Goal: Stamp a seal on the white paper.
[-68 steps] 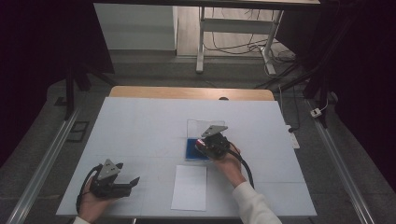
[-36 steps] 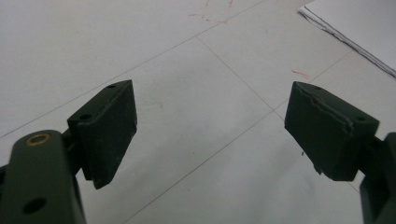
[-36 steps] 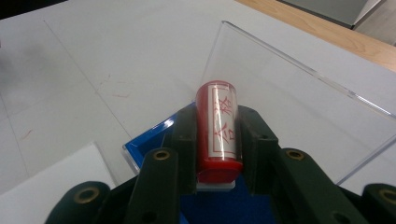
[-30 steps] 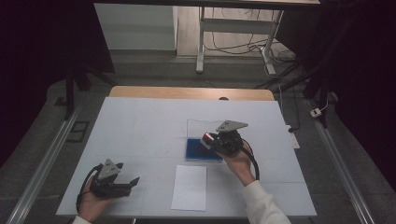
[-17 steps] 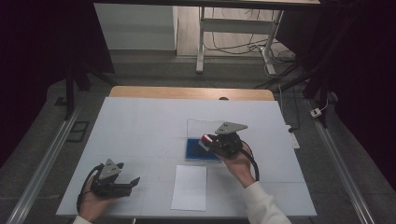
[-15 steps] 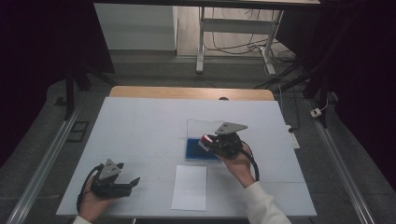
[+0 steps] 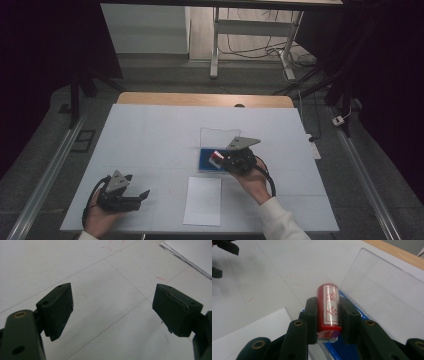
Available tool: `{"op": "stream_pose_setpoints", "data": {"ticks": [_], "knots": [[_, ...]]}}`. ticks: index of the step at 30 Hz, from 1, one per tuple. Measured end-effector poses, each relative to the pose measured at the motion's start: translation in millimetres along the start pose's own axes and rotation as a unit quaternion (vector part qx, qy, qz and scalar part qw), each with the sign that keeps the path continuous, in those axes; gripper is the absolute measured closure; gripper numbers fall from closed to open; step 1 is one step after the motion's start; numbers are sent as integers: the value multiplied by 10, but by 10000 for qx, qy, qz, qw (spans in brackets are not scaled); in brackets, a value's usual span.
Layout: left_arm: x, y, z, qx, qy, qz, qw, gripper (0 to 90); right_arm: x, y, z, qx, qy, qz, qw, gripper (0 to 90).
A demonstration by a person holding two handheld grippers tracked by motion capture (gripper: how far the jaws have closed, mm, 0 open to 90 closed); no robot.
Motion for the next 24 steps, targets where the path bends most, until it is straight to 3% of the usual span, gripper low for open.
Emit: {"op": "stream_pose_setpoints", "data": {"ticks": [16, 24], "knots": [[6, 7, 1, -5, 2, -5, 10000, 173, 18, 174, -40, -169, 101, -188, 9996, 696], [6, 10, 0, -7, -3, -15, 10000, 173, -2, 326, -66, -503, 87, -386, 9980, 696]]}}
Point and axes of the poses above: each handheld gripper's, and its own axes: z roughly forward along the jaws, x roughly out of its underside, y roughly to its left, the point moved 2 cm from there along z, roughly forward along the jaws, and after that the axes turned 9 degrees about -z, right-handed, at the moved point
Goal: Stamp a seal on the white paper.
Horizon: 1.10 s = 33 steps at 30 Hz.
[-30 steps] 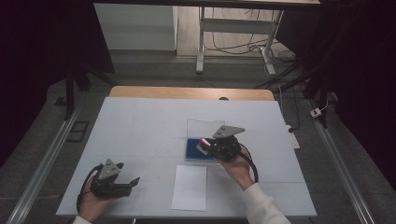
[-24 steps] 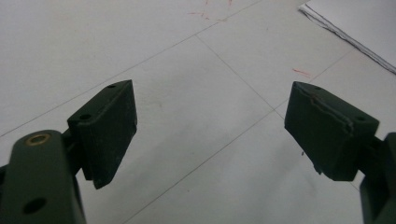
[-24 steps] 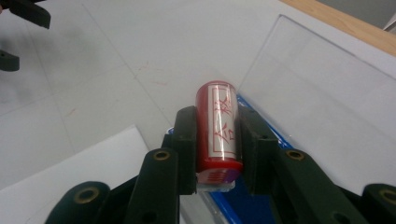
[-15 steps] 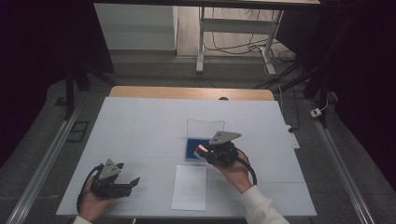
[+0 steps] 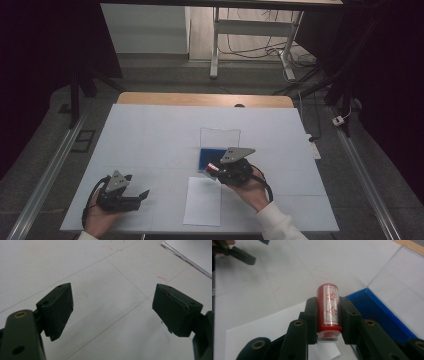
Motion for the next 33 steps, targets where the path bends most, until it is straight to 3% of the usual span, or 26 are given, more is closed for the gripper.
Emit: {"op": "stream_pose_setpoints", "data": {"ticks": [11, 23, 33], "knots": [[-1, 2, -2, -1, 0, 6, 10000, 173, -25, 180, 34, -260, 116, -288, 9992, 695], [-1, -3, 0, 14, -4, -5, 10000, 173, -21, 301, 44, -373, 119, -370, 9985, 696], [-1, -5, 8, -1, 12, 18, 10000, 173, 29, 401, 60, -518, 276, -453, 9972, 696]]}}
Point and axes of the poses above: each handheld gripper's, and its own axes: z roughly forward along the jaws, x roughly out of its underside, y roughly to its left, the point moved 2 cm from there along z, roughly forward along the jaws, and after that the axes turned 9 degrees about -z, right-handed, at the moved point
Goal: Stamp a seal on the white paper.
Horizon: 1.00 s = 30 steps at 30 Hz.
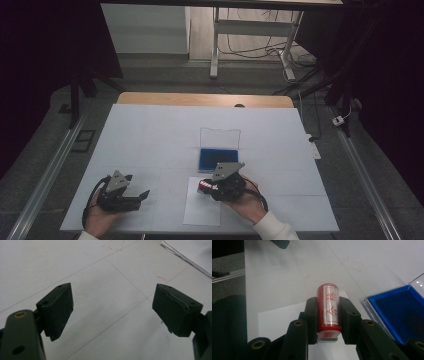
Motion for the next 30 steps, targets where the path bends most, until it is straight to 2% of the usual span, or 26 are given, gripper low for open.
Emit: {"op": "stream_pose_setpoints", "data": {"ticks": [2, 7, 28, 29, 30], "knots": [[0, -1, -1, 1, 11, 15, 10000, 173, 8, 14, 21, -50, -61, 21, 10000, 695], [1, 0, 1, 2, 6, 2, 10000, 173, 28, 39, 59, -102, 19, -8, 9999, 695], [4, 0, 7, 13, 48, 28, 10000, 174, 101, 46, 170, -88, 277, -86, 9995, 695], [4, -1, 7, 10, 41, 27, 10000, 174, 100, 47, 172, -65, 356, -138, 9993, 695], [4, -1, 7, 8, 43, 28, 10000, 174, 100, 54, 184, -77, 290, -101, 9995, 695]]}}
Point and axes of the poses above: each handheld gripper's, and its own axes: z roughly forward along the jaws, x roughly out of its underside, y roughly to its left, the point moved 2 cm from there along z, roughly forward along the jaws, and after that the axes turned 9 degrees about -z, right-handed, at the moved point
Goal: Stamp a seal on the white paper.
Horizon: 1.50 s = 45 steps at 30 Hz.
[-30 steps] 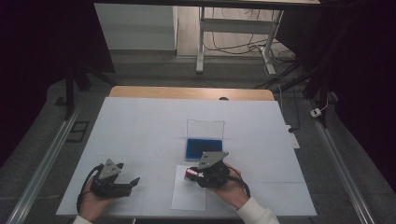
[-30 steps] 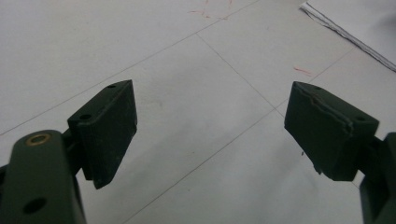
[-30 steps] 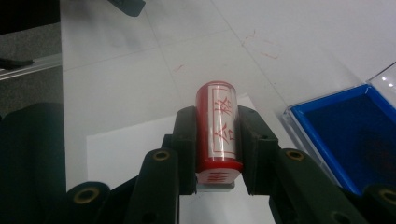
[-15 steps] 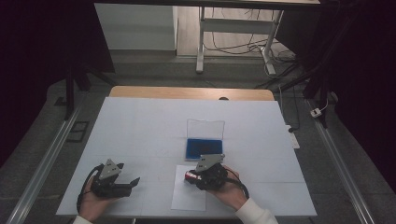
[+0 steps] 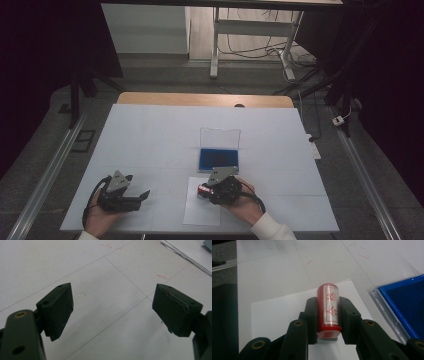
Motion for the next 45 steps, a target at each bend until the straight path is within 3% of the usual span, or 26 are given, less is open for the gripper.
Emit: {"op": "stream_pose_setpoints", "data": {"ticks": [34, 45], "knots": [[5, -1, 4, 7, 8, 17, 10000, 176, 22, 8, 48, 29, 181, -88, 9998, 696], [8, -12, 0, 17, 21, 54, 10000, 176, -22, 33, 54, 99, 393, -130, 9991, 699]]}}
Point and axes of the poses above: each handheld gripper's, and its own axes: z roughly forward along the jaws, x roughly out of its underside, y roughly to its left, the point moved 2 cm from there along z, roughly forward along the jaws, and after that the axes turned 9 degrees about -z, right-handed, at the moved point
